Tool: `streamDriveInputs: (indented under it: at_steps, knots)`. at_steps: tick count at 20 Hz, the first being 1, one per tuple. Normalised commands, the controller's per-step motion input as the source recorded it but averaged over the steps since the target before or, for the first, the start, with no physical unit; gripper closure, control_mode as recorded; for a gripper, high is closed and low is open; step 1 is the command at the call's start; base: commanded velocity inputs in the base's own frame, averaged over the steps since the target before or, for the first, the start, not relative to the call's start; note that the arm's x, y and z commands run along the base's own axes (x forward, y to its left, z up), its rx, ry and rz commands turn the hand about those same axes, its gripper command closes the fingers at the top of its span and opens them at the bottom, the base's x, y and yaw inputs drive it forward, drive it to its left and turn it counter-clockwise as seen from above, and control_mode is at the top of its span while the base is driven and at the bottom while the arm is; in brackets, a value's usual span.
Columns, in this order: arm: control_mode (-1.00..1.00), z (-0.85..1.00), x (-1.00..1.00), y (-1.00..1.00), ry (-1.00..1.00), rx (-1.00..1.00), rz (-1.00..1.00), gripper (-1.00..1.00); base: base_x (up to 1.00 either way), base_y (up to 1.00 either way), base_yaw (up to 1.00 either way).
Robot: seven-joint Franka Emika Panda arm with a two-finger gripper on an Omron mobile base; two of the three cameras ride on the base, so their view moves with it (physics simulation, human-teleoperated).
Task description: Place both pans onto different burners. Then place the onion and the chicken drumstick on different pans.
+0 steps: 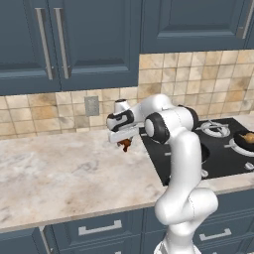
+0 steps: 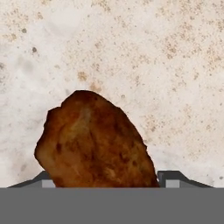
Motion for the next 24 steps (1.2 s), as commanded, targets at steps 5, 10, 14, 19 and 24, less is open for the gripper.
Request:
streamDriveInputs:
  at_steps: [5,10,14,19,24]
  knots:
    - [-1.0,0.0,0.0,0.0,0.0,0.0,0.0,1.0,0.0,0.0,0.0]
    - [-1.0,0.0,0.0,0.0,0.0,0.0,0.0,1.0,0.0,0.0,0.0]
    - [-1.0,0.24,-0.01,-0.05,-0.05,0.0,0.0,1.0,0.0,0.0,0.0]
    - [-1.0,0.39,-0.04,-0.11,-0.03,0.0,0.0,1.0,0.0,0.0,0.0]
    - [-1.0,0.21,-0.21,-0.3,0.0,0.0,0.0,1.0,0.0,0.0,0.0]
